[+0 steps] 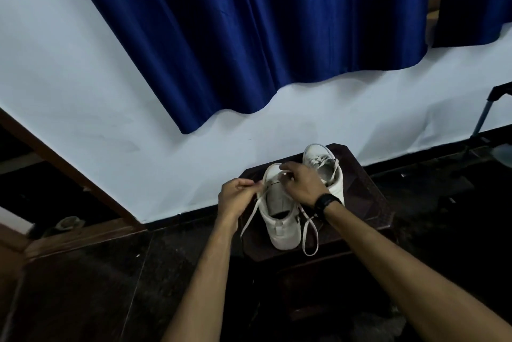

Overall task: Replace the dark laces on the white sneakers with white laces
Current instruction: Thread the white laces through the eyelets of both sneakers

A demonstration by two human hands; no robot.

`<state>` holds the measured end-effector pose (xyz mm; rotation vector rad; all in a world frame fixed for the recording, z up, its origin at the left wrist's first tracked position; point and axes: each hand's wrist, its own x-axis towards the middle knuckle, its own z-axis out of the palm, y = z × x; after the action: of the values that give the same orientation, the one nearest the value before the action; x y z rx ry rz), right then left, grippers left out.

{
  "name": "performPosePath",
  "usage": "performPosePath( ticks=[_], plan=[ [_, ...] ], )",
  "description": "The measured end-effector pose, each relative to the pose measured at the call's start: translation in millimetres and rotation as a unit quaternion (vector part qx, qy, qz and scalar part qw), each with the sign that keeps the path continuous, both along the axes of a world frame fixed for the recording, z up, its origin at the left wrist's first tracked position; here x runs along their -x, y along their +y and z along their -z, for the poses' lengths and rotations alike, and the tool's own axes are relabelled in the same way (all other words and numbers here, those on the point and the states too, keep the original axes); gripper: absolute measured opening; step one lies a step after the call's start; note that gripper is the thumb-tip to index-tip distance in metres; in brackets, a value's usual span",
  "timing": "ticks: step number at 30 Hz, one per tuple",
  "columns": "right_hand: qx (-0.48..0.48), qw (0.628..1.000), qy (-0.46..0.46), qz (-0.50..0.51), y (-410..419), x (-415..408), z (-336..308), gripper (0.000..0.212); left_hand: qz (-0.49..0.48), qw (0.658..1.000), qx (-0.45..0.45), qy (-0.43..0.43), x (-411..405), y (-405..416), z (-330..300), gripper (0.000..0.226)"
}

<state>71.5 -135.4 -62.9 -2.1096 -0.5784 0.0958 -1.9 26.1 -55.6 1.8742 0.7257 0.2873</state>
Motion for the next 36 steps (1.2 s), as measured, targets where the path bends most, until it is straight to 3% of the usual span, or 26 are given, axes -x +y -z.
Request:
performPosePath(
  ticks=[3, 7, 10, 13, 15, 18, 22, 26, 30, 33, 36],
  plan=[
    [-0.018, 1.0, 0.015, -0.004, 24.7, -7.3, -12.7, 0.023, -0.005, 0.998, -0.03, 0.048, -14.4, -3.4, 13.8, 0.028],
    [-0.007, 0.999, 0.021, -0.035, 51.8, -7.5, -3.3, 0.019, -0.039, 0.997, 0.044, 0.046, -21.8, -0.6, 33.0, 0.02],
    [0.072, 0.997, -0.018, -0.024, 51.3, -5.5, 5.5, 0.024, -0.034, 0.984, 0.174, 0.01, -20.8, 3.3, 39.4, 0.009],
    [0.065, 0.998, -0.027, -0.007, 43.7, -5.3, 6.5, 0.027, -0.03, 0.946, 0.323, -0.015, -21.1, 5.6, 42.3, 0.017],
    [0.076, 0.997, -0.026, 0.012, 38.4, -6.3, 11.9, 0.028, -0.034, 0.932, 0.36, -0.023, -20.8, 6.7, 46.4, 0.014],
    [0.14, 0.99, -0.024, 0.02, 36.0, -5.6, 19.4, 0.027, -0.029, 0.941, 0.338, -0.01, -22.2, 6.9, 48.1, 0.016],
    [0.207, 0.976, -0.059, 0.043, 39.6, -1.5, 22.2, 0.03, -0.009, 0.972, 0.236, -0.011, -22.1, 5.7, 41.8, 0.011],
    [0.172, 0.98, -0.047, 0.093, 39.4, -6.8, 22.5, 0.026, 0.012, 0.99, 0.138, -0.009, -25.1, 7.1, 41.4, 0.018],
    [0.102, 0.993, -0.014, 0.064, 37.9, -8.8, 19.9, 0.014, 0.001, 0.998, 0.064, 0.005, -26.5, 5.4, 58.8, 0.027],
    [0.098, 0.995, -0.012, 0.021, 34.5, -9.1, 24.6, 0.013, -0.009, 0.995, 0.098, -0.02, -24.5, -1.0, 57.1, 0.019],
    [0.094, 0.995, -0.017, 0.01, 32.0, -8.8, 26.1, 0.013, -0.022, 0.988, 0.152, -0.032, -23.8, -1.0, 59.4, 0.03]
  ],
)
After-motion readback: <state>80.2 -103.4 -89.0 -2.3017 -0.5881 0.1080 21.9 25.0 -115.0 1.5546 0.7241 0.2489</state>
